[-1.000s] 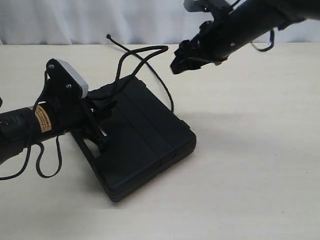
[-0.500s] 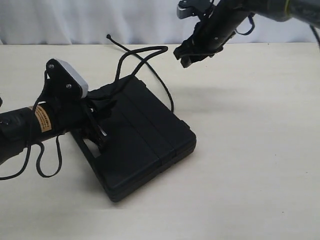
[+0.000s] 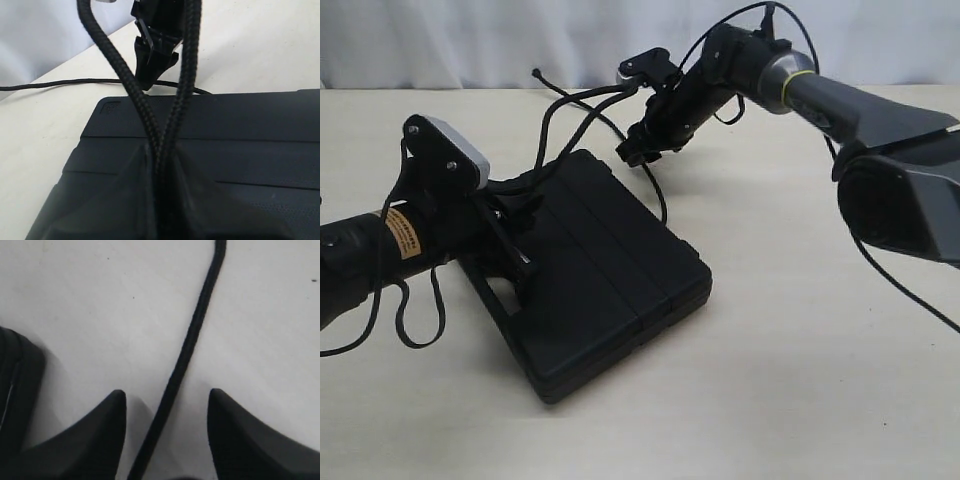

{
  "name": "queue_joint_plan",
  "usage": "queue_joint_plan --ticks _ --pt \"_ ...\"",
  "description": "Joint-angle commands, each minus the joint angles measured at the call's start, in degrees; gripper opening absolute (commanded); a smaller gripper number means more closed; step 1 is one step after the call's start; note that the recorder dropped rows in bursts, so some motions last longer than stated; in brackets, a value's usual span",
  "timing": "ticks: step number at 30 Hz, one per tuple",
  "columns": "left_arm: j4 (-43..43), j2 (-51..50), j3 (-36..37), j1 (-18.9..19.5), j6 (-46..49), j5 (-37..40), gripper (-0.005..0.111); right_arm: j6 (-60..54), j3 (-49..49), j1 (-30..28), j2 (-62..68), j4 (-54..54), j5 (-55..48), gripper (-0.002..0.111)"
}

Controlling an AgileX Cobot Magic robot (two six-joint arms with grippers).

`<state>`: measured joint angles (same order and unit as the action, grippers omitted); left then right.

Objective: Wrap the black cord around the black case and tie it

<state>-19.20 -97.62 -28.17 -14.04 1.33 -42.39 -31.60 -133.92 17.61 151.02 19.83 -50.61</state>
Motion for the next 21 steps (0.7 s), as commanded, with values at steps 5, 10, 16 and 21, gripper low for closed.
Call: queue_joint_plan --ticks 5,10,16,21 --pt "5.4 -0.2 0.0 0.2 1.3 -0.8 0.0 0.2 -0.7 0.7 0.6 -1.2 0.8 0.024" --pt "5.6 -0.2 0.0 0.2 1.8 -0.4 0.0 4.3 -0.7 0.4 0.3 -3.9 -1.1 0.004" --pt "6.5 -0.2 0.0 0.2 1.8 -0.4 0.0 3.3 -0.7 -1.3 -2.9 -3.6 -9.0 0.004" --pt "11.8 -0.2 0.0 0.2 1.8 0.0 0.0 -1.5 4.1 -3.9 -6.9 4.7 -14.9 0.004"
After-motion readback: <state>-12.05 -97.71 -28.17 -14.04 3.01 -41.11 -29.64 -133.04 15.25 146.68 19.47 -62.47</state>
